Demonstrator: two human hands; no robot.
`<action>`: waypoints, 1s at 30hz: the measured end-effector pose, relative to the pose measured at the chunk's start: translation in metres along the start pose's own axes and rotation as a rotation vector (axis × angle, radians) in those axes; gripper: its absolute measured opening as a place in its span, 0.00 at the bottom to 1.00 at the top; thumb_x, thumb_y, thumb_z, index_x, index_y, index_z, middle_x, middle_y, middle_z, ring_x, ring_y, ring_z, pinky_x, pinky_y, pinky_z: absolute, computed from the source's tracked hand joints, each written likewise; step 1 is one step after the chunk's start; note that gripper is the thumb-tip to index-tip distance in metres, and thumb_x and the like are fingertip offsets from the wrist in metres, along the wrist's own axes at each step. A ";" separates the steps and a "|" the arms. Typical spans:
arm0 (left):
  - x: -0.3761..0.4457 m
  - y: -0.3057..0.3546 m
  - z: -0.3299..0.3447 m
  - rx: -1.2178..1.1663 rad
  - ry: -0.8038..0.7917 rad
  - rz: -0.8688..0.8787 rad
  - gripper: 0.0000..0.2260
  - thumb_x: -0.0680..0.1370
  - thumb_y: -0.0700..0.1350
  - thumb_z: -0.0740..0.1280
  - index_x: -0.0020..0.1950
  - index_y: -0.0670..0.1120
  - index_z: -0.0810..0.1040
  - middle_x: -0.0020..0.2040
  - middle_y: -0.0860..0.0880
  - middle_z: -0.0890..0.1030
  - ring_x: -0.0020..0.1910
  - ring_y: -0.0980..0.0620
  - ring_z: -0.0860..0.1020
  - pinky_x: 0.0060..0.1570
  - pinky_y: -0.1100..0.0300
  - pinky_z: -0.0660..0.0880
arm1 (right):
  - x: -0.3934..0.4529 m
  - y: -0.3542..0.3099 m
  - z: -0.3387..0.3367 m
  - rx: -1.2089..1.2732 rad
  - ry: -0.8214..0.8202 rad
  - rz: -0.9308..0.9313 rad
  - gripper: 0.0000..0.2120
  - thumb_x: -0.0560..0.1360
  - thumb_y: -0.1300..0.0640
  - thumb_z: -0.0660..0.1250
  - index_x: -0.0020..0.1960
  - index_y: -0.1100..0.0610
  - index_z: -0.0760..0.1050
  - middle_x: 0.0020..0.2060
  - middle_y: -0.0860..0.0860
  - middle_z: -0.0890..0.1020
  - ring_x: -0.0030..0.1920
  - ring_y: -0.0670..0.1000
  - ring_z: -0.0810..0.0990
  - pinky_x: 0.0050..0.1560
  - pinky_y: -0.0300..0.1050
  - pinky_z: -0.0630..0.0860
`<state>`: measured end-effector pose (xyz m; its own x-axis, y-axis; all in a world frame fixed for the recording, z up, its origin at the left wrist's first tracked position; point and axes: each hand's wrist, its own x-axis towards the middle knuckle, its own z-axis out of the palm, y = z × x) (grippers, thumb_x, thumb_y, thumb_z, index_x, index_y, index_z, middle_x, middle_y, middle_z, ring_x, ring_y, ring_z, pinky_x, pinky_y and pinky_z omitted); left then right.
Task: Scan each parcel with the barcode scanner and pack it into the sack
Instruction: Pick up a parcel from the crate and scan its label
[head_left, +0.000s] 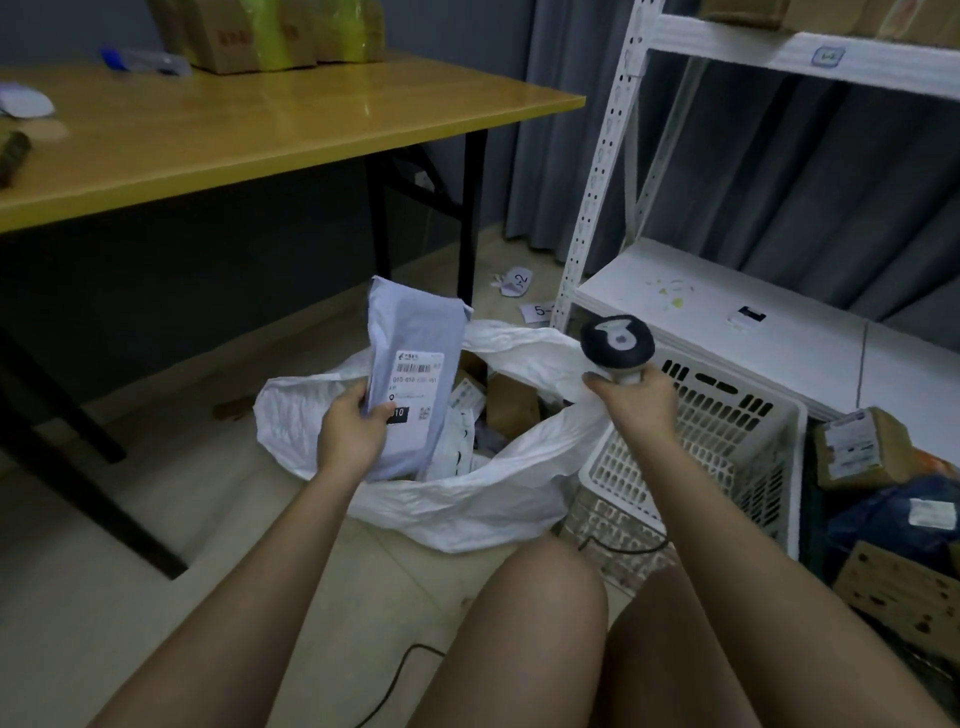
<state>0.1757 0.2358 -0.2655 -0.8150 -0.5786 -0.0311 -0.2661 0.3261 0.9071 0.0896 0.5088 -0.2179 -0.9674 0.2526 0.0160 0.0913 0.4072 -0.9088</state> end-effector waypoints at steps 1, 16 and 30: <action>0.005 -0.007 0.000 0.061 -0.026 0.009 0.12 0.78 0.42 0.66 0.62 0.48 0.77 0.53 0.48 0.81 0.53 0.44 0.79 0.54 0.52 0.74 | 0.007 0.000 0.004 -0.089 0.008 -0.026 0.18 0.70 0.54 0.76 0.57 0.57 0.78 0.52 0.55 0.82 0.53 0.57 0.80 0.52 0.48 0.75; 0.090 -0.011 0.074 0.564 -0.291 0.287 0.11 0.79 0.41 0.63 0.61 0.47 0.76 0.51 0.43 0.80 0.50 0.39 0.78 0.38 0.55 0.70 | 0.069 -0.008 0.038 -0.063 0.139 -0.048 0.15 0.70 0.63 0.67 0.57 0.56 0.73 0.44 0.51 0.77 0.46 0.56 0.78 0.45 0.47 0.74; 0.115 0.016 0.155 0.553 -0.353 0.392 0.12 0.78 0.40 0.63 0.61 0.48 0.78 0.54 0.42 0.79 0.54 0.41 0.77 0.46 0.53 0.75 | 0.100 -0.004 0.008 0.068 0.163 -0.008 0.11 0.68 0.66 0.68 0.38 0.53 0.68 0.33 0.54 0.74 0.34 0.52 0.71 0.37 0.46 0.68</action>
<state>-0.0016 0.2906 -0.3199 -0.9944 -0.1000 0.0334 -0.0662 0.8390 0.5401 -0.0095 0.5253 -0.2159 -0.9166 0.3905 0.0862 0.0618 0.3512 -0.9342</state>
